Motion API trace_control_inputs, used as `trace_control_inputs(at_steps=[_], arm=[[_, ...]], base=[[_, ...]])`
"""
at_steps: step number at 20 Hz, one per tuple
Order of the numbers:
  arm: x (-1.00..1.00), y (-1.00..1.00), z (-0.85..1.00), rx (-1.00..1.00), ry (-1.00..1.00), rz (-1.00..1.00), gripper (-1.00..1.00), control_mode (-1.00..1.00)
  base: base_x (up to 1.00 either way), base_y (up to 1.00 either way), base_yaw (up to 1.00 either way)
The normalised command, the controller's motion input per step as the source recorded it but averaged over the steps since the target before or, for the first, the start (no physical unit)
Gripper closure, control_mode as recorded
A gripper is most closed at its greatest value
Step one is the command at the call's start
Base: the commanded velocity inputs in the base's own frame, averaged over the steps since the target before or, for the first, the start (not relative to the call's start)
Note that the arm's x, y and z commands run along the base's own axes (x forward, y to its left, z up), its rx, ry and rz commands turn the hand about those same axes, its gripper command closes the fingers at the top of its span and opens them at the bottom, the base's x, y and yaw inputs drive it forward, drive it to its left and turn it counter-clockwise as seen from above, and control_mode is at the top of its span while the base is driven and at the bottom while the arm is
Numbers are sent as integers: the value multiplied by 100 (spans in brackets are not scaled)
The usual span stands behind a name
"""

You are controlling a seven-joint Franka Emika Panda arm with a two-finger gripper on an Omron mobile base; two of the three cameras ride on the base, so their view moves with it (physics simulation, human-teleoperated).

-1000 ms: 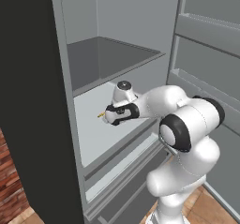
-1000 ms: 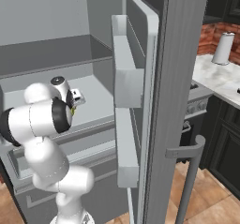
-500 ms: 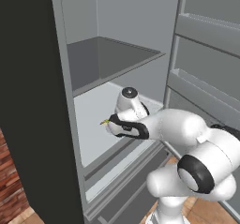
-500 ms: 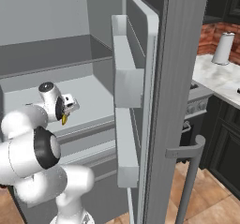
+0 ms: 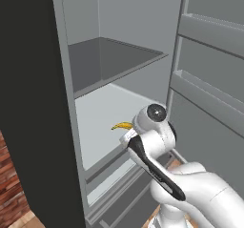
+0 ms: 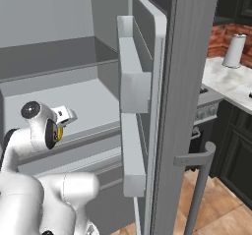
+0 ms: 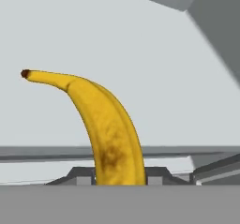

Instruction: Retrieve the pear and banana from the fridge and place them into the bowl on the dining table.

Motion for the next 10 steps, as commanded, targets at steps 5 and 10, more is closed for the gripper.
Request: trace_control_inputs(at_steps=[5,10], arm=[[-86,-42,100,10,0,0,100,-100],[-95,-29,100,7,0,0,100,-100]], base=[[0,0,0],[0,0,0]])
